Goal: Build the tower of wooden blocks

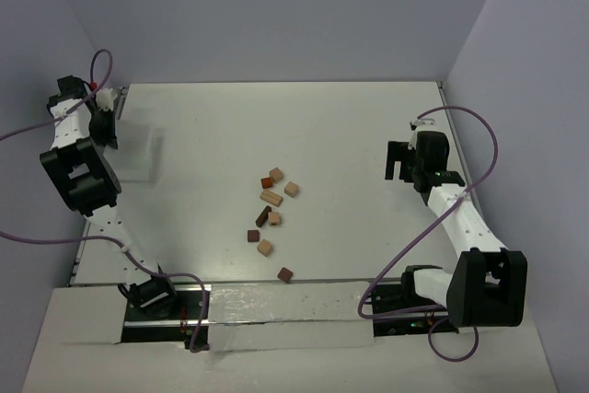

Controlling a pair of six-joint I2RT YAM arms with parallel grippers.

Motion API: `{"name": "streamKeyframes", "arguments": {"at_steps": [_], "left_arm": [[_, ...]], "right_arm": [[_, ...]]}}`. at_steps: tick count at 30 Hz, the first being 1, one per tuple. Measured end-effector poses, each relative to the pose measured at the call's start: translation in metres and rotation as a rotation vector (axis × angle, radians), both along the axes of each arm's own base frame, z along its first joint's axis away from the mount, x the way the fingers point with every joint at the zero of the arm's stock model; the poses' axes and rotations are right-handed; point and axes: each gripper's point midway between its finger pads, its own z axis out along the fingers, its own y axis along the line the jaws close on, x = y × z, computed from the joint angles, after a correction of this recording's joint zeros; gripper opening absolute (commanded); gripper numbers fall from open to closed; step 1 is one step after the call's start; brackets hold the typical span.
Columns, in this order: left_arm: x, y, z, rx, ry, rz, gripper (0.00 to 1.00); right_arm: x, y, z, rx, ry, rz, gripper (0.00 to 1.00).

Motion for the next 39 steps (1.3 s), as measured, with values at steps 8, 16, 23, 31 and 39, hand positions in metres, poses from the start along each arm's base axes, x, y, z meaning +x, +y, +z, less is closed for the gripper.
{"name": "streamKeyframes", "arguments": {"at_steps": [8,16,23,31,39], "left_arm": [[-0.003,-0.001,-0.004,-0.033,-0.002,0.007,0.33],[-0.009,-0.009,-0.014,-0.073,0.02,0.005,0.49],[-0.006,-0.011,-0.002,-0.107,-0.004,0.018,0.9],[0.021,-0.013,0.151,-0.043,-0.34,-0.001,0.99],[-0.037,-0.121,0.312,0.11,-0.717,-0.209,0.99]], "right_arm": [[0.0,0.0,0.0,0.0,0.0,0.0,1.0],[0.0,0.0,0.0,0.0,0.0,0.0,1.0],[0.0,0.0,0.0,0.001,-0.001,0.0,1.0],[0.0,0.005,0.015,0.018,-0.052,0.022,1.0],[0.0,0.02,0.026,0.069,-0.089,0.088,1.0]]}}
